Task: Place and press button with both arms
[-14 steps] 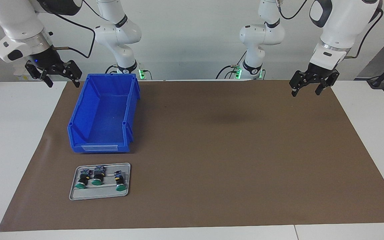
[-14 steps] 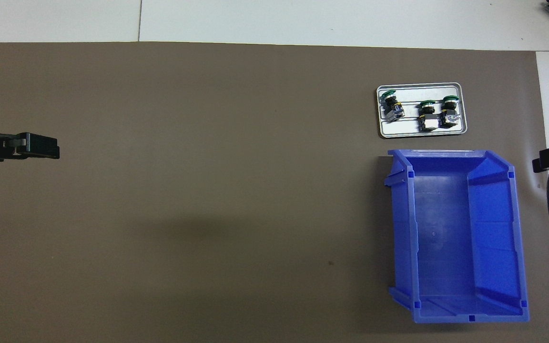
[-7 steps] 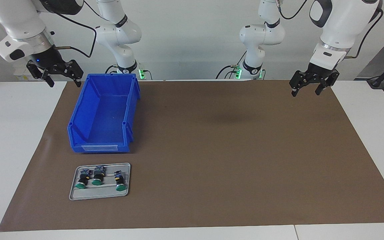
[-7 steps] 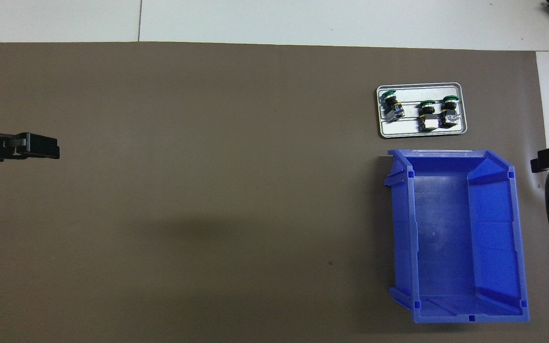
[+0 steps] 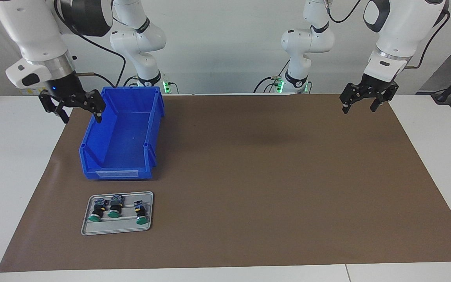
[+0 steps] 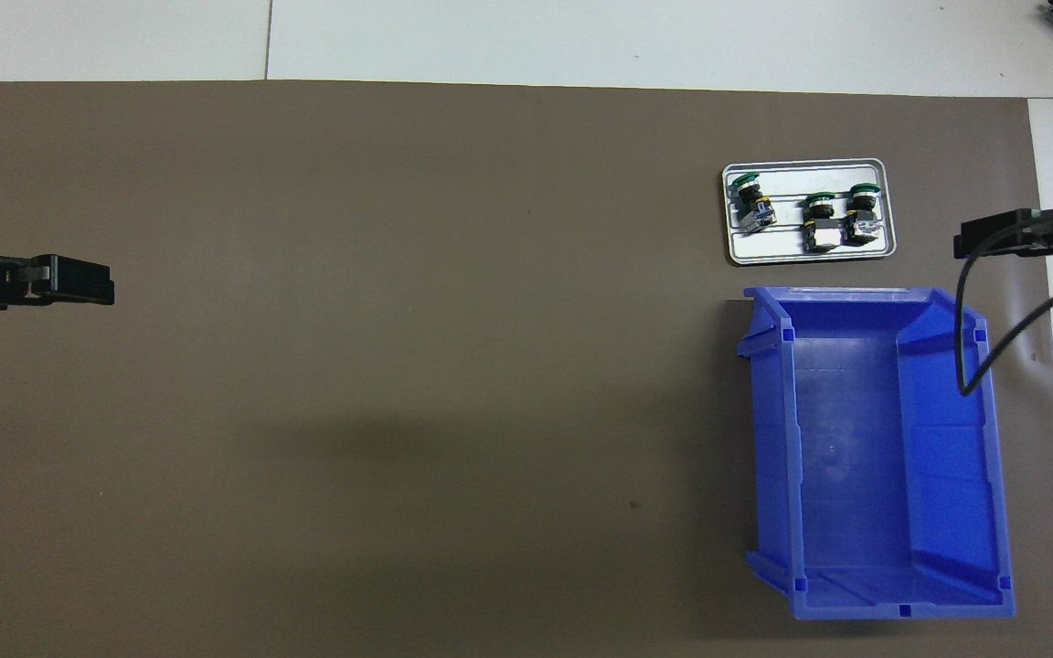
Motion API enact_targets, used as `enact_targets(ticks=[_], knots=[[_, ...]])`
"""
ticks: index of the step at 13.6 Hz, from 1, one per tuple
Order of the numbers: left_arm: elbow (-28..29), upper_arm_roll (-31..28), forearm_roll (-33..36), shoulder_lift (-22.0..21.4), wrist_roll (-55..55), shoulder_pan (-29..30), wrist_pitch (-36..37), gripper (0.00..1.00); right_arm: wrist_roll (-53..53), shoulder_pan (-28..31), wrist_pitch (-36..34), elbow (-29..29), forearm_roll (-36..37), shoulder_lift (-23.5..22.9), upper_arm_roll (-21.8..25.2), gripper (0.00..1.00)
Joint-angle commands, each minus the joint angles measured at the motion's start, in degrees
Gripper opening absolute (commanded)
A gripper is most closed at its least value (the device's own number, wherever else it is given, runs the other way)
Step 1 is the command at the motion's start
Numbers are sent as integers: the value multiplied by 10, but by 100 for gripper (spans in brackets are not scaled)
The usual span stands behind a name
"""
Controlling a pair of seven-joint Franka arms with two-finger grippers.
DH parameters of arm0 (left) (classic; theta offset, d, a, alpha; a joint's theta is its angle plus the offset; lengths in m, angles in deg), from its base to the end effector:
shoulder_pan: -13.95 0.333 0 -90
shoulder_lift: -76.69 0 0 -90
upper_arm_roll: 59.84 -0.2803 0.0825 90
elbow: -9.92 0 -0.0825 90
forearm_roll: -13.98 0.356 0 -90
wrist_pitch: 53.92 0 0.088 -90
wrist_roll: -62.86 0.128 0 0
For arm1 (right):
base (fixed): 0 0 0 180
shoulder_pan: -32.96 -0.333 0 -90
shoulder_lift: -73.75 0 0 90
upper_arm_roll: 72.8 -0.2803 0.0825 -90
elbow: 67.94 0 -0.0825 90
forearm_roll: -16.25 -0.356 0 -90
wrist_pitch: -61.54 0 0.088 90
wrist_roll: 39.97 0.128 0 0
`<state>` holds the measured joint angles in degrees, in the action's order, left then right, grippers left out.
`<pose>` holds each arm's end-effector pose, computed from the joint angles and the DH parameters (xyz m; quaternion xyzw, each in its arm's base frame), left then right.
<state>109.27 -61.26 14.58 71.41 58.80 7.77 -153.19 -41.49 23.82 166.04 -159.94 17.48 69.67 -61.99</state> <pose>0.5149 -0.0412 0.5572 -0.9989 0.0067 -0.0455 0.0006 0.5703 -0.0158 0.5381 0.9971 0.0013 0.0735 0.0193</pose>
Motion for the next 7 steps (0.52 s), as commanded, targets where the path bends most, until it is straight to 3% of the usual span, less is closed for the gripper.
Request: enact_targets(ticks=[1,7], knots=[[9,5,-3,-10,5,8,-1,100,8,4,100,7,-5,-85,-3,100],[9,5,-3,-10,5,8,-2,100,9,14,277,8,-53,-217,-3,100]])
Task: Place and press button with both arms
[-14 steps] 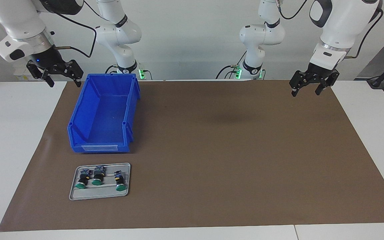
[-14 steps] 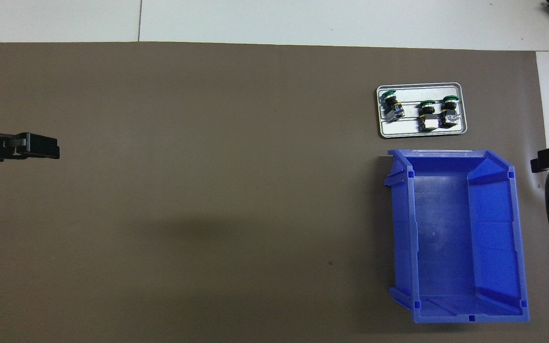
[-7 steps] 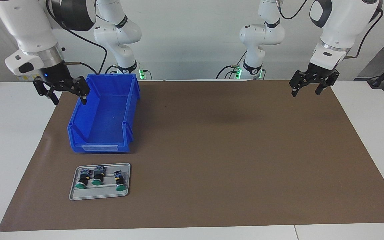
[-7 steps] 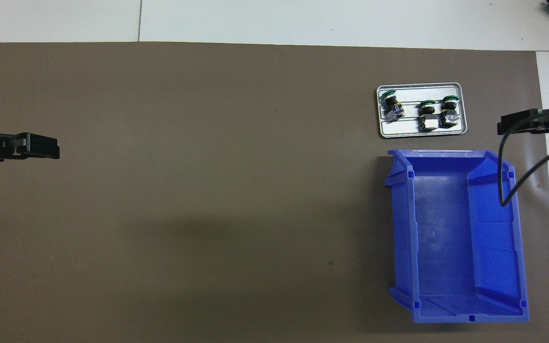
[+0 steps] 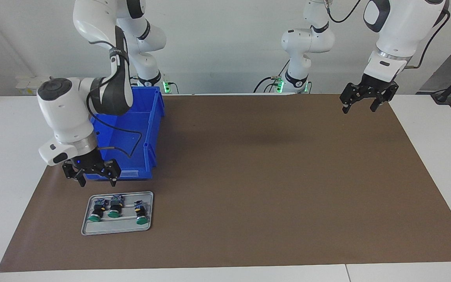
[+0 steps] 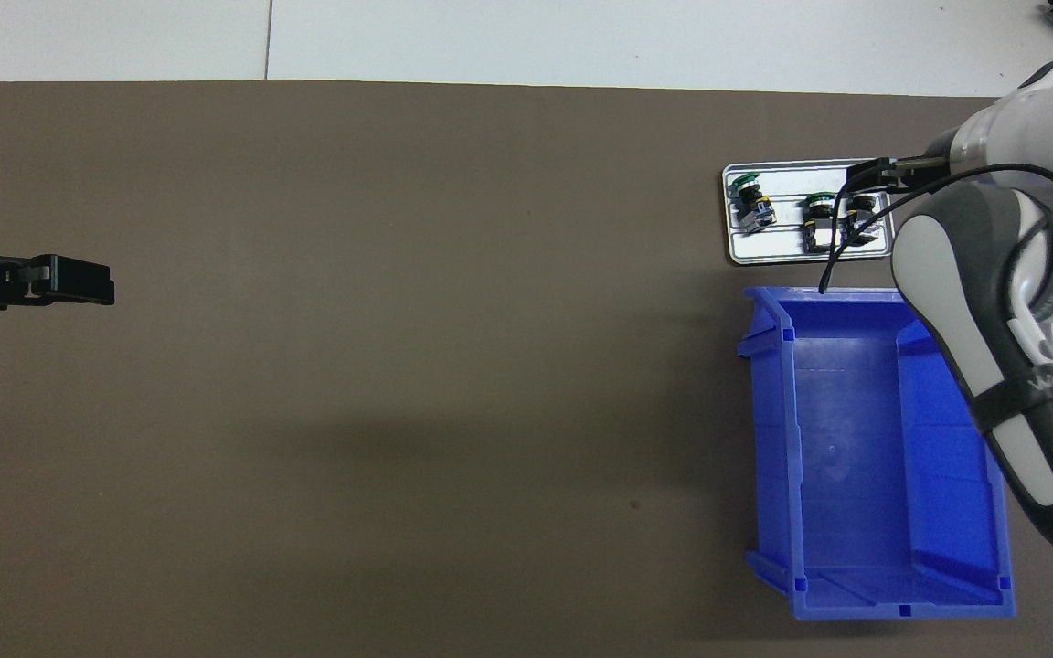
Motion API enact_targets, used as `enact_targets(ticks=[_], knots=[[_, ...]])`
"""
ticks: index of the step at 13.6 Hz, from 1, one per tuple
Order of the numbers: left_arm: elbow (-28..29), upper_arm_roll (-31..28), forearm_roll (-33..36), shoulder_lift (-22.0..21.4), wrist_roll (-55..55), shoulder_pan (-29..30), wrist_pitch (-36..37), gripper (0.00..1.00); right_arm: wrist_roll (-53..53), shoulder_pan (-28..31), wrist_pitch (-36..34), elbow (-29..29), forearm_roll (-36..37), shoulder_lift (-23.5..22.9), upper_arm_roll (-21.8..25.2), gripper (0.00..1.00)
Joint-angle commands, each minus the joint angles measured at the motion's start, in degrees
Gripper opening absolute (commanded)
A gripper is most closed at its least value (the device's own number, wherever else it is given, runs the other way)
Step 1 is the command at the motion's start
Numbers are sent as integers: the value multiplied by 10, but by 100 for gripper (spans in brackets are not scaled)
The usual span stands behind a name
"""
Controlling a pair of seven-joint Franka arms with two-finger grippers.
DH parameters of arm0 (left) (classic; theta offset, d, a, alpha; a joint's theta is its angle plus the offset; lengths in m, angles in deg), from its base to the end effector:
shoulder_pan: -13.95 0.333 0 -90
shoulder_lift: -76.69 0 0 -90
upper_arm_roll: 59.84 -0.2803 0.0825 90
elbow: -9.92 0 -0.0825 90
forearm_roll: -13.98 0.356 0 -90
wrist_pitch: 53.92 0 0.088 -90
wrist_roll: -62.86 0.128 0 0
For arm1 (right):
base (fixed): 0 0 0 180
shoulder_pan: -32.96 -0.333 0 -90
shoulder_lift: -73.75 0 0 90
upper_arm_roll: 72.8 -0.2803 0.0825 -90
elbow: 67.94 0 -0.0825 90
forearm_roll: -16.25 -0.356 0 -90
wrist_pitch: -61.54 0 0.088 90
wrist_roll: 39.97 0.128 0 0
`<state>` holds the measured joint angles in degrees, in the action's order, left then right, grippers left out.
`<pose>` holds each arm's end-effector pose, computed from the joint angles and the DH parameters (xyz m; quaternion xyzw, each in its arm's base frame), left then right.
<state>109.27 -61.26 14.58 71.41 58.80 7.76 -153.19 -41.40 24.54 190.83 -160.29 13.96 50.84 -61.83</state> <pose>0.5149 -0.0413 0.5572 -0.9989 0.0068 -0.0455 0.0006 0.6582 -0.0141 0.3830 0.9918 -0.0083 0.1251 0.0233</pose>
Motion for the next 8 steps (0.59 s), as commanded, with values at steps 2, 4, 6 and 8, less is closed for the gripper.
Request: enact_targets(ticks=[2,4,6,8], knots=[[9,5,-3,-10,5,8,-1,100,23,9,53,11,-18,-58,-4,100],[9,5,-3,-10,5,8,-1,100,54,3,61,8,-18,-78,-4,100],[9,5,-3,-10,5,8,-1,100,54,7,62,3,-18,-86,-4,100],[9,5,-3,-10,5,8,-1,100,55,4,62,2,-18,-90,-4,100]])
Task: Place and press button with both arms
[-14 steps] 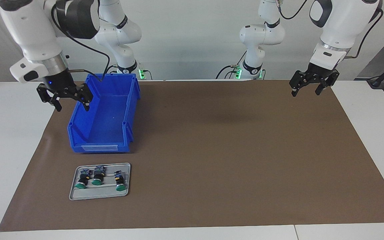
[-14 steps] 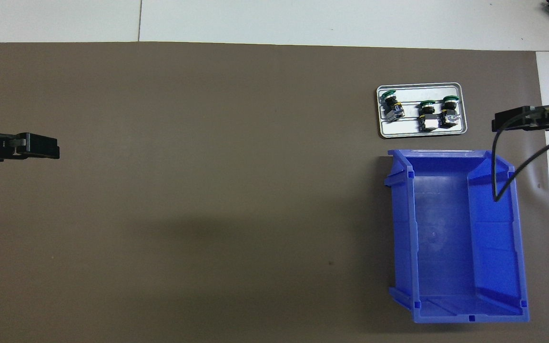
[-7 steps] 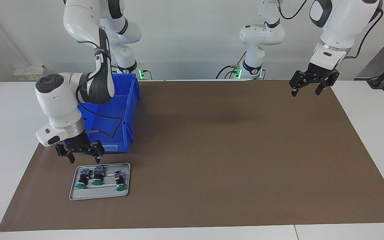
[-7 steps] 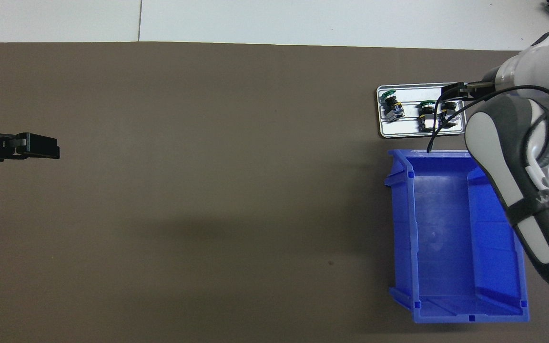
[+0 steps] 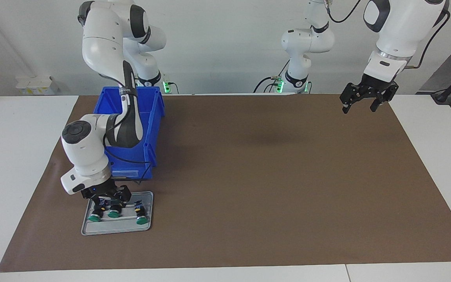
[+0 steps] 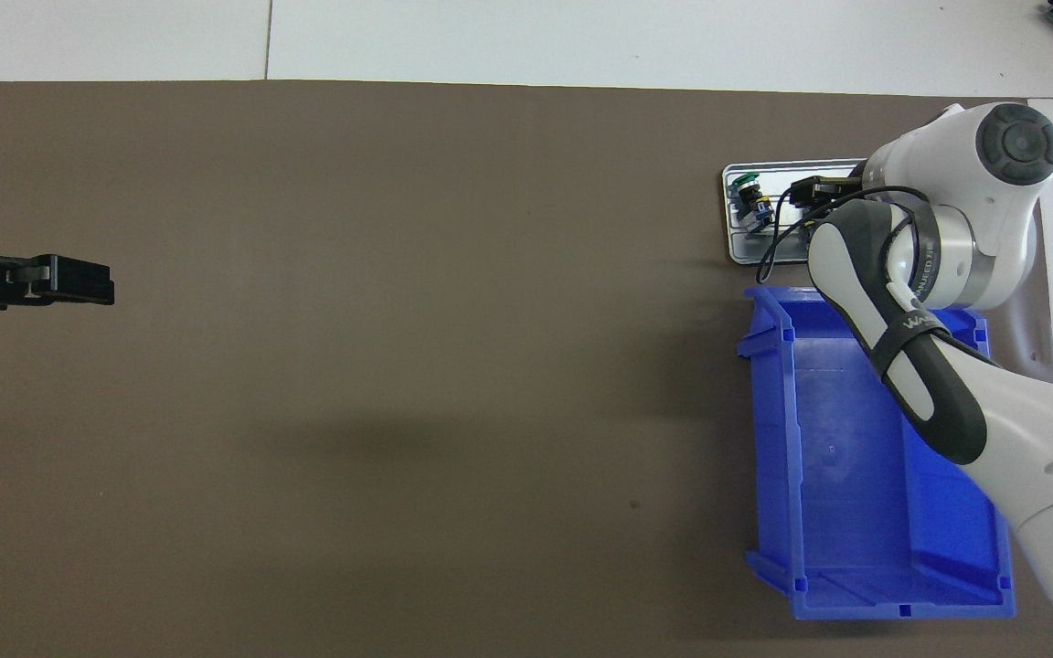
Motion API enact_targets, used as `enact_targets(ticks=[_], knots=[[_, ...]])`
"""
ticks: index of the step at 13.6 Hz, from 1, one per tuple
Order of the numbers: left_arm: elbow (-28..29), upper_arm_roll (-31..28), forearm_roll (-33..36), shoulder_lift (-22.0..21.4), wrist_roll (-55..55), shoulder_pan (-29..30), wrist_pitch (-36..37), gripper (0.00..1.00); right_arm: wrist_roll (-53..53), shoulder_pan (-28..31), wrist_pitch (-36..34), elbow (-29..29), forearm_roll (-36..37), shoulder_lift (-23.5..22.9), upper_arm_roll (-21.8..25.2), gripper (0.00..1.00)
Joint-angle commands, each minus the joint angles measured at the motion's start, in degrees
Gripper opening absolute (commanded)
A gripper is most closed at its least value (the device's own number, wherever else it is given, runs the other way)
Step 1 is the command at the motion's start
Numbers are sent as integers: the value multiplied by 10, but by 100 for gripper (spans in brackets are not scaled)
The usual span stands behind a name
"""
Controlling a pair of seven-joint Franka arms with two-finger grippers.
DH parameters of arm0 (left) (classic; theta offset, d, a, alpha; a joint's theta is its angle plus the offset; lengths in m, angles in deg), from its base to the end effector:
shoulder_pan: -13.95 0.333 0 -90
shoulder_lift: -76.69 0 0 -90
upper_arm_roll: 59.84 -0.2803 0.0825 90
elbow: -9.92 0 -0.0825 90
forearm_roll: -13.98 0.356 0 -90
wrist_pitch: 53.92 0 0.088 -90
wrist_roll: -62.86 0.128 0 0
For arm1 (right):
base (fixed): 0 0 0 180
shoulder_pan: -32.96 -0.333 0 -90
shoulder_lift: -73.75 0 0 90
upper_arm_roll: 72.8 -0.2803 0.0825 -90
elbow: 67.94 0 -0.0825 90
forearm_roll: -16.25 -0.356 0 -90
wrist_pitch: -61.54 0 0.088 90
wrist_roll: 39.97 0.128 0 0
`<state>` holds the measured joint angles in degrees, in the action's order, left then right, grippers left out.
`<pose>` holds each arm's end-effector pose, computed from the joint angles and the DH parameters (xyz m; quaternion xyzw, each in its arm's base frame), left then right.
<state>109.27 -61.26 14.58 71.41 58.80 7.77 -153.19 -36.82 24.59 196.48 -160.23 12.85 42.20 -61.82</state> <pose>0.5149 -0.0412 0.5572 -0.9989 0.0067 -0.0455 0.0006 0.6698 -0.0139 0.2959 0.9932 -0.0498 0.1020 0.0247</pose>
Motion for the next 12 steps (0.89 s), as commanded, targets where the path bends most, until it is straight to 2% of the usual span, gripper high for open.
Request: enact_targets(ticks=[1,3,5,7,9,12], knots=[[9,5,-3,-10,5,8,-1,100,7,3,16,-3,-6,-11,-4,100],[9,5,-3,-10,5,8,-1,100,7,0,68,-32,-6,-11,-4,98],[8,5,-3,-10,5,8,-1,100,7,-4,70,-34,-6,-11,-4,92],[9,5,-3,-10,5,8,-2,100,7,-5,68,-36,-6,-11,-4,78],[9,5,-3,-10,5,8,-1,100,7,-7,68,-44,-6,-11,-5,69],[9,5,-3,-10,5,8,-1,100,-7,-2,66,-51,-6,-9,-4,66]])
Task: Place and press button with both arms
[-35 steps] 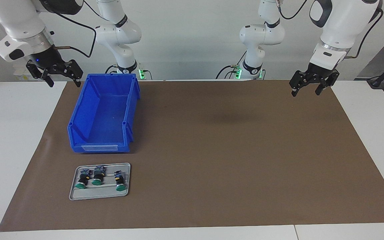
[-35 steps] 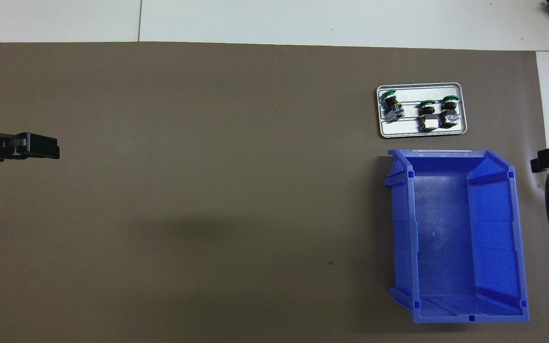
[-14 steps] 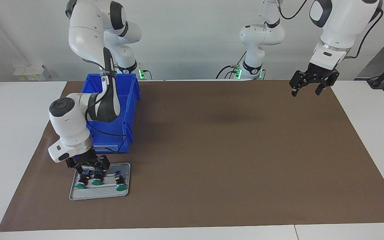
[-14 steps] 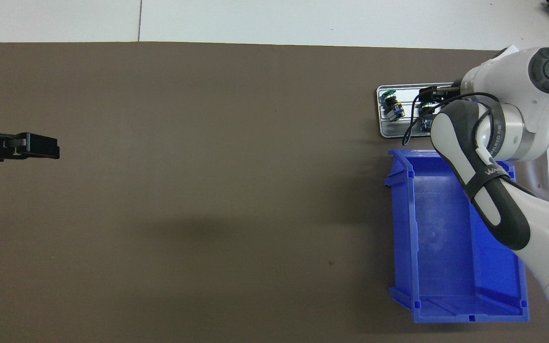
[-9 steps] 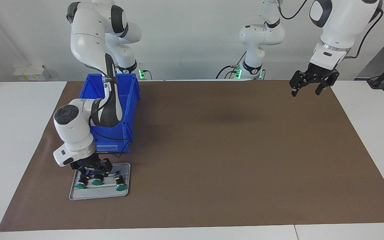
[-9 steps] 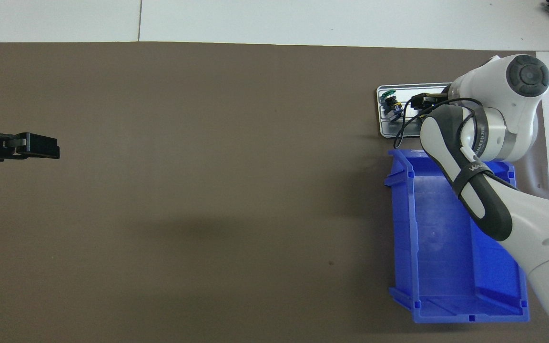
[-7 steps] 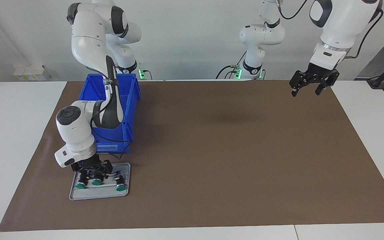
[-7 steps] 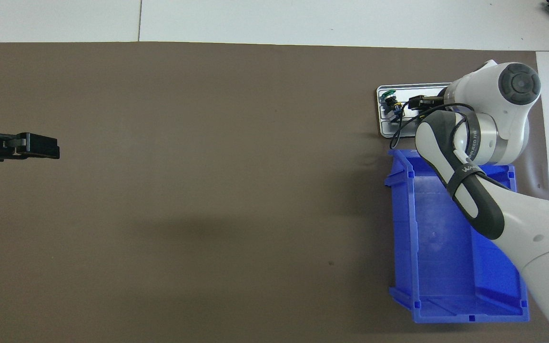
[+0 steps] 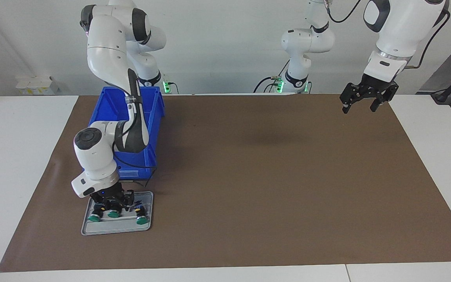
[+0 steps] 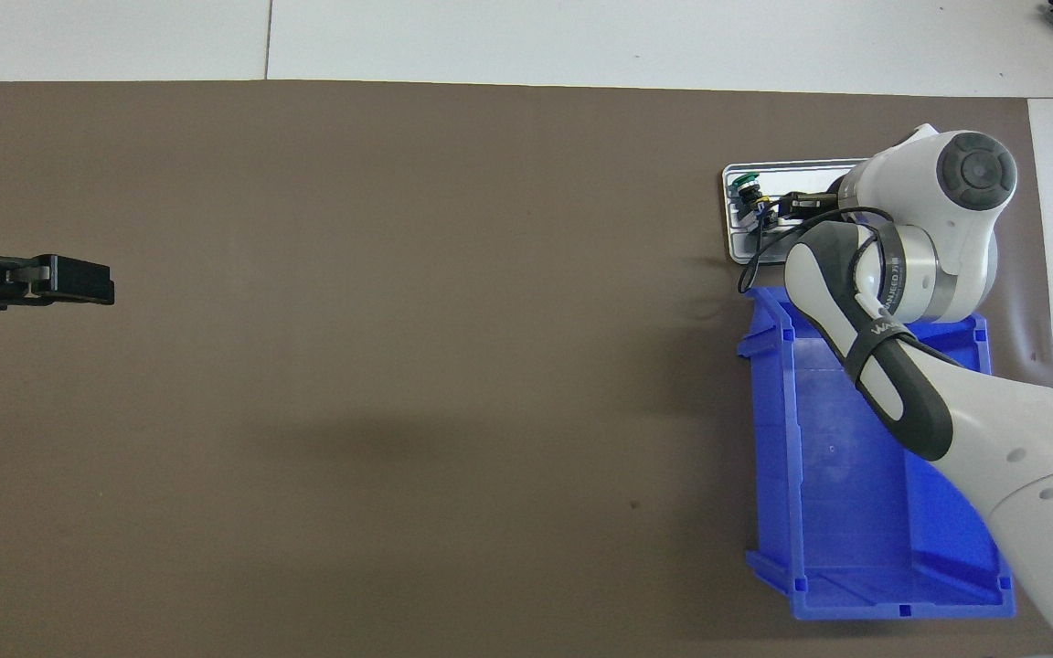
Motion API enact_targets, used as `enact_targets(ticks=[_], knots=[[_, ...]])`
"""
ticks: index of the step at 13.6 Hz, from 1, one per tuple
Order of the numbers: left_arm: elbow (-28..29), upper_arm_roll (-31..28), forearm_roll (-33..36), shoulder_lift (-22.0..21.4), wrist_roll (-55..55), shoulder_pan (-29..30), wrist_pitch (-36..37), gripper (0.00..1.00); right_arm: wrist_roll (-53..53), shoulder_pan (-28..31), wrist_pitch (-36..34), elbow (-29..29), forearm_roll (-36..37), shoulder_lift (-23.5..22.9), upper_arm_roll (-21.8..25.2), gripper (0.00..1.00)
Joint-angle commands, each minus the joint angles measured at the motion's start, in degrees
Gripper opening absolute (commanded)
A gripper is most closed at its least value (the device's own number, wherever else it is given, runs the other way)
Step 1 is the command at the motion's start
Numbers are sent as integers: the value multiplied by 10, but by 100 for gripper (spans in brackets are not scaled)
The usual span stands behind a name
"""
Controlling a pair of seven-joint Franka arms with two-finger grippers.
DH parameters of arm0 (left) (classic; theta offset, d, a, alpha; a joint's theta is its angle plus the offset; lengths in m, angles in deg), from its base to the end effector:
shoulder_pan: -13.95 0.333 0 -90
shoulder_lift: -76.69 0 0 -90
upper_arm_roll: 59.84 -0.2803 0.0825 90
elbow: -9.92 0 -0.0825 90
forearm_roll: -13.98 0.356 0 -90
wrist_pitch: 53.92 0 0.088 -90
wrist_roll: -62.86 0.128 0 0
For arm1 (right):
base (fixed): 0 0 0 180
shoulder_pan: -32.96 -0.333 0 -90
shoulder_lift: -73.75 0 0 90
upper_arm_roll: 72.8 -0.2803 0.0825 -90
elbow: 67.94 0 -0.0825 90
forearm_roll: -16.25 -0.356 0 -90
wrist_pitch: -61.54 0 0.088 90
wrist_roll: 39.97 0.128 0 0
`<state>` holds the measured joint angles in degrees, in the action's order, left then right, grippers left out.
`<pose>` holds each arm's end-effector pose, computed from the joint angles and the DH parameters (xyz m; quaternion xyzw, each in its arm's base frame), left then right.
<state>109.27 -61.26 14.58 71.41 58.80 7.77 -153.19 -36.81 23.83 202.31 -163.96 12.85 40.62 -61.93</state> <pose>0.5149 -0.0412 0.5572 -0.9989 0.0067 -0.0455 0.0006 0.6631 -0.0069 0.2600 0.9930 -0.0429 0.1070 0.0273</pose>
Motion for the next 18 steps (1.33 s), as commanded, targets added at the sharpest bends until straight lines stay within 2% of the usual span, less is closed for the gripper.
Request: enact_targets(ticks=[1,3,5,8,10,12,14,18], knots=[[9,5,-3,-10,5,8,-1,100,-13,7,6,-15,-6,8,-3,60],[8,5,-3,-10,5,8,-1,100,-19,10,0,-14,-6,9,-3,0],[9,4,-3,-10,5,8,-1,100,-15,12,-14,0,-6,10,-3,0],[9,5,-3,-10,5,8,-1,100,18,8,-115,85,-8,10,-3,0],[8,5,-3,-10,5,8,-1,100,137,7,-177,144,-8,15,-3,0],[8,5,-3,-10,5,8,-1,100,253,-1,-219,177,-7,24,-4,0],[9,5,-3,-10,5,8,-2,100,383,-12,-244,179,-7,49,-5,0],[9,4,-3,-10,5,8,-1,100,645,-79,-282,179,2,77,-5,0]])
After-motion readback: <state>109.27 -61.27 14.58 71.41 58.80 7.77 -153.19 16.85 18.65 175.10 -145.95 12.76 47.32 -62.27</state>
